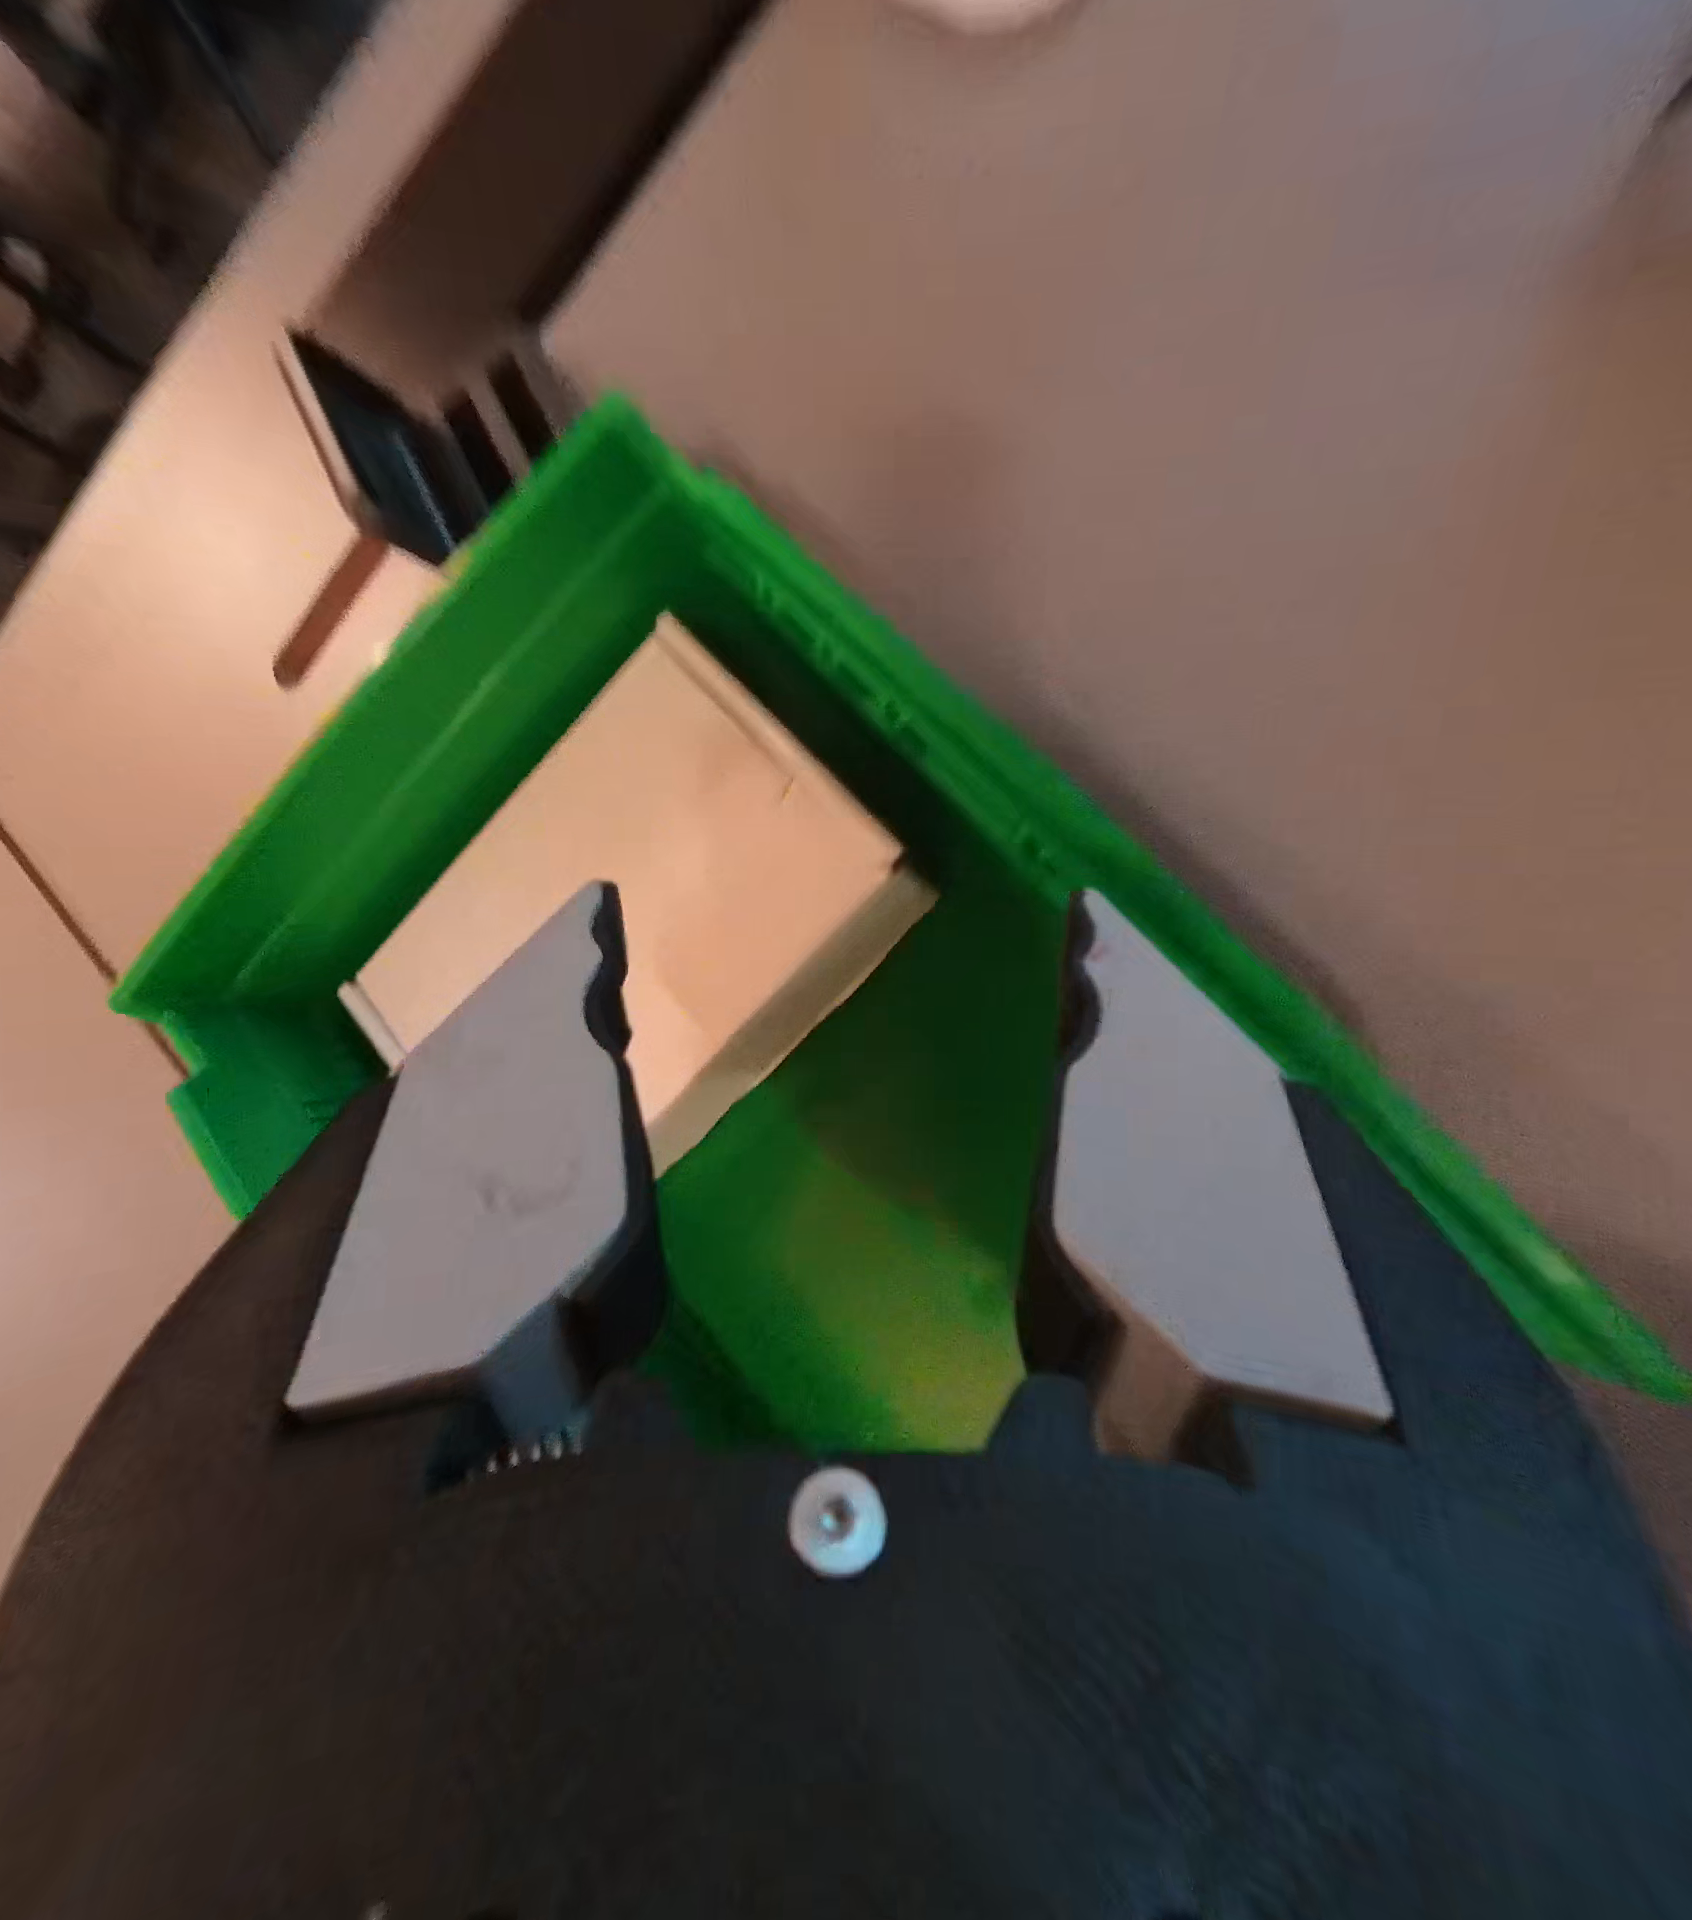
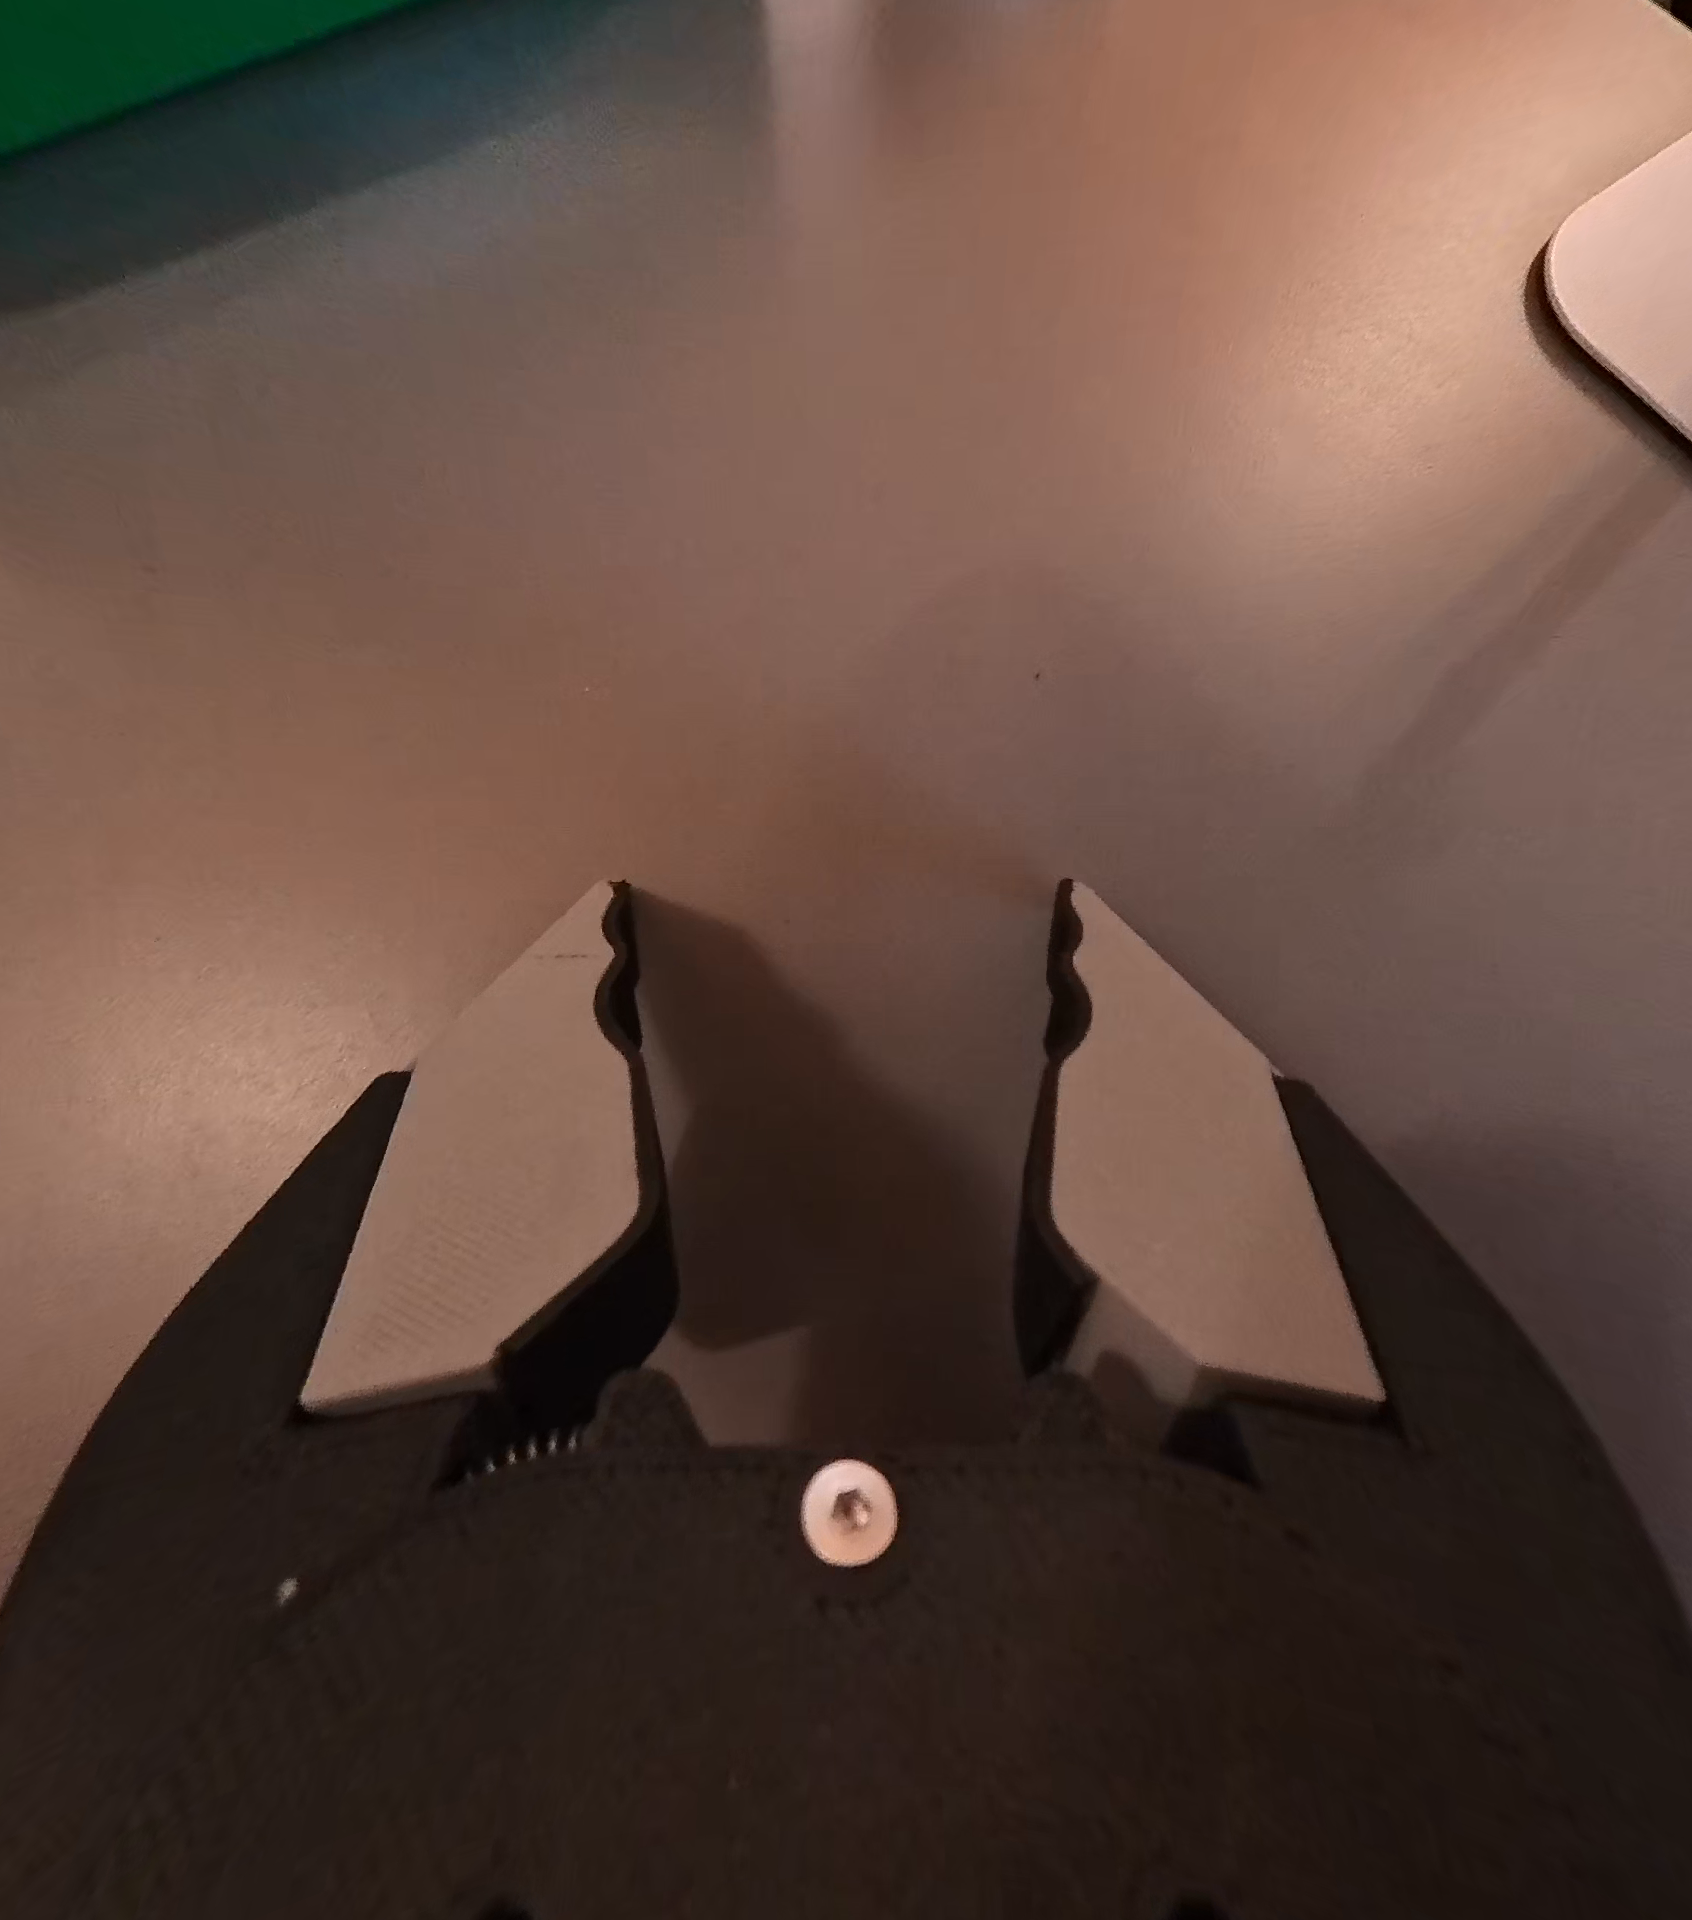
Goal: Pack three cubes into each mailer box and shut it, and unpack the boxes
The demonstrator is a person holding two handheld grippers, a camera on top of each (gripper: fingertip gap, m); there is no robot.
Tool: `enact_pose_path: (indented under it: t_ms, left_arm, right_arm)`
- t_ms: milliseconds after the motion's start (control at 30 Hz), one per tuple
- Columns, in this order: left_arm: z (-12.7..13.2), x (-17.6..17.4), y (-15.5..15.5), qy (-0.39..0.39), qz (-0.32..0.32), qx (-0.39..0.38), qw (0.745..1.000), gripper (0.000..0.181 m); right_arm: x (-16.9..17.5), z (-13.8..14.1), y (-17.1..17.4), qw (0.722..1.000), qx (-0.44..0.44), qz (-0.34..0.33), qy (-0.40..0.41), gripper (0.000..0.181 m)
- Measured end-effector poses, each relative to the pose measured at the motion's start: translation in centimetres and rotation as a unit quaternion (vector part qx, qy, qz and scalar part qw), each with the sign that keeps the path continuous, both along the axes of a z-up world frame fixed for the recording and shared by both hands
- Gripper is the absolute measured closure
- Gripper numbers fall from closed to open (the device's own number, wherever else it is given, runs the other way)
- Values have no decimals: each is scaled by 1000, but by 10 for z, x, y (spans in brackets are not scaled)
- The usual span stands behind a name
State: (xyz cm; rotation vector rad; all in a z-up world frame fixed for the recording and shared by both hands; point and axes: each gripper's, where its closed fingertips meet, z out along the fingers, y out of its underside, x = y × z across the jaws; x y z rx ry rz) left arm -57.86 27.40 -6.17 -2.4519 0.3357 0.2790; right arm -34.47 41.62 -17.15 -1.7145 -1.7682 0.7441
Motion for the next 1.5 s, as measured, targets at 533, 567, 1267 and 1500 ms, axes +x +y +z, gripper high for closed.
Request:
enact_pose_path:
  t_ms: [533,567,1267,1500]
  left_arm:
    - [-83,-88,11,316,-79,-203,923,107]
    - [-83,-88,12,321,-81,-199,922,108]
    - [-20,-70,-29,379,-69,-186,904,122]
    - [36,-53,-34,420,-66,-161,891,127]
  right_arm:
    - [-2,0,0,1000,1,4,0,104]
    - [-2,0,0,1000,1,4,0,104]
    - [-2,-1,-3,1000,2,12,1,108]
    - [-1,-1,-3,1000,2,12,1,108]
